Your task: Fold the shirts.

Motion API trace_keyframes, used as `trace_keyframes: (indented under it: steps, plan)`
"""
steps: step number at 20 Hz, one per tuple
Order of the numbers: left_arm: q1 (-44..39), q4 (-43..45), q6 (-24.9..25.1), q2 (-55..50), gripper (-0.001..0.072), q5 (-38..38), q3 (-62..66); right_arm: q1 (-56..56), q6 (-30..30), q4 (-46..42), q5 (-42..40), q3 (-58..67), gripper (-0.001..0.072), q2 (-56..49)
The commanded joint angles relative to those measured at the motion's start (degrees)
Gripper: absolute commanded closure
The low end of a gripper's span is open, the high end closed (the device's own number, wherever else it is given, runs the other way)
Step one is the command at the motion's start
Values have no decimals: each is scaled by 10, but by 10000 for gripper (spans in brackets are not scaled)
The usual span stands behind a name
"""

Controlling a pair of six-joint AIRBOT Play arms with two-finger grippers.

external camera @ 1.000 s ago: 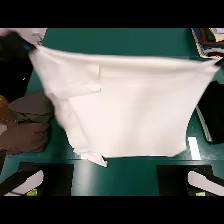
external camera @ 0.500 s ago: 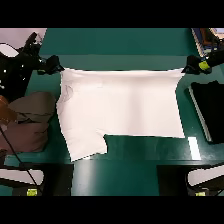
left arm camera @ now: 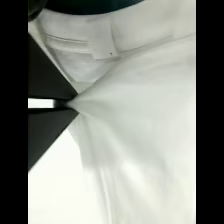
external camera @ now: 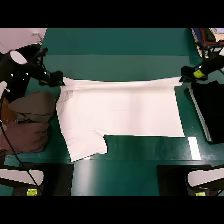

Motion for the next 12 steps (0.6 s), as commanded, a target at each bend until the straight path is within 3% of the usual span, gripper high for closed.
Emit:
trace_keyframes:
  steps: [1, 2, 3, 4, 5, 8, 12]
  plan:
    - [0, 8, -2, 4, 676, 17, -66, 8, 21, -4, -42, -102, 696, 26]
    - [0, 7, -3, 4, 626, 20, -75, 8, 19, 21, -43, -114, 644, 25]
    - [0, 5, -3, 4, 345, 13, -77, 6, 18, 44, -45, -119, 442, 25]
    - [0, 1, -8, 6, 133, -2, -75, 2, 17, 65, -44, -120, 359, 28]
    - [0, 2, -8, 14, 176, -29, -74, -5, 10, 89, -39, -120, 359, 35]
    - [0, 20, -7, 99, 176, -42, -130, -19, -17, 110, -7, -135, 360, 91]
    - [0, 9, -10, 264, 177, -55, -320, -35, -19, 109, -6, -232, 360, 215]
